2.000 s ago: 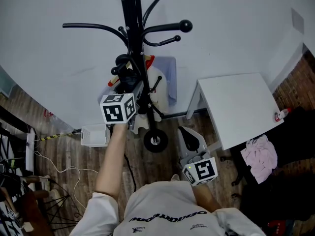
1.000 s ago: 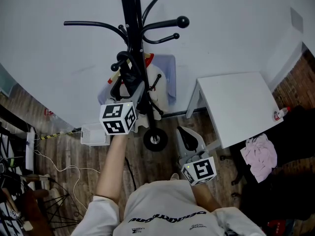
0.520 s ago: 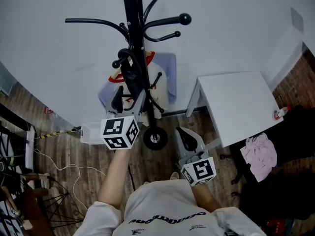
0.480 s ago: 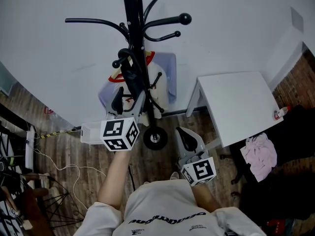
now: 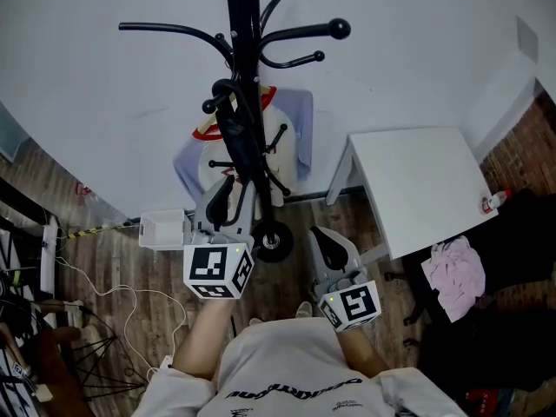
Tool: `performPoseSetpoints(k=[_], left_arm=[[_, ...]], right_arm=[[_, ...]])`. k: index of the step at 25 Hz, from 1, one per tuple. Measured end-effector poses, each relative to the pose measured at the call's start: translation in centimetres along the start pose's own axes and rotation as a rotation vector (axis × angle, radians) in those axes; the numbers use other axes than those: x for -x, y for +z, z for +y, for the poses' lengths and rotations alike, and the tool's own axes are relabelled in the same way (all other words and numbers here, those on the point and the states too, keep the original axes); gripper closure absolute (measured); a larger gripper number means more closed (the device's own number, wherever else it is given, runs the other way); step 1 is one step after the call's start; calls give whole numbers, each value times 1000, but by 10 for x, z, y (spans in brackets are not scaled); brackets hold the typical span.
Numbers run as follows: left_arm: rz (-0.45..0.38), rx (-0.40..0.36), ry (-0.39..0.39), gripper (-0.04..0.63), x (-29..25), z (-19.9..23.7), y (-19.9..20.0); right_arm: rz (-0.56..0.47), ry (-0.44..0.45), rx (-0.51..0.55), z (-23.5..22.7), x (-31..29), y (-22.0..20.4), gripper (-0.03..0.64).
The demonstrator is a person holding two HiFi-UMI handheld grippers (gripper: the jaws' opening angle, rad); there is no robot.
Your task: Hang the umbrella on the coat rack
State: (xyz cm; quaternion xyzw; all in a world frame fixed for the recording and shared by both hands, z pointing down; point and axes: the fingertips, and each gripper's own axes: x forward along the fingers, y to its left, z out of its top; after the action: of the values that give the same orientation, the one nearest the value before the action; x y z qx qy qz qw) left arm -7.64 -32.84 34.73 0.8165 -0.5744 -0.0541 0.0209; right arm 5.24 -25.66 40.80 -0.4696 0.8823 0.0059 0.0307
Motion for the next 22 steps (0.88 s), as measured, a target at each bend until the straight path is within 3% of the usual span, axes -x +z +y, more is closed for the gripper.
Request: performPoseSetpoints(k=[10, 22], left_arm=[[-24, 1, 63, 584, 33, -1, -14], [-17, -21, 47, 598, 53, -23, -37]], right_arm=[[-4, 16, 3, 10, 0, 1, 621], [-5, 1, 28, 11, 4, 2, 621]])
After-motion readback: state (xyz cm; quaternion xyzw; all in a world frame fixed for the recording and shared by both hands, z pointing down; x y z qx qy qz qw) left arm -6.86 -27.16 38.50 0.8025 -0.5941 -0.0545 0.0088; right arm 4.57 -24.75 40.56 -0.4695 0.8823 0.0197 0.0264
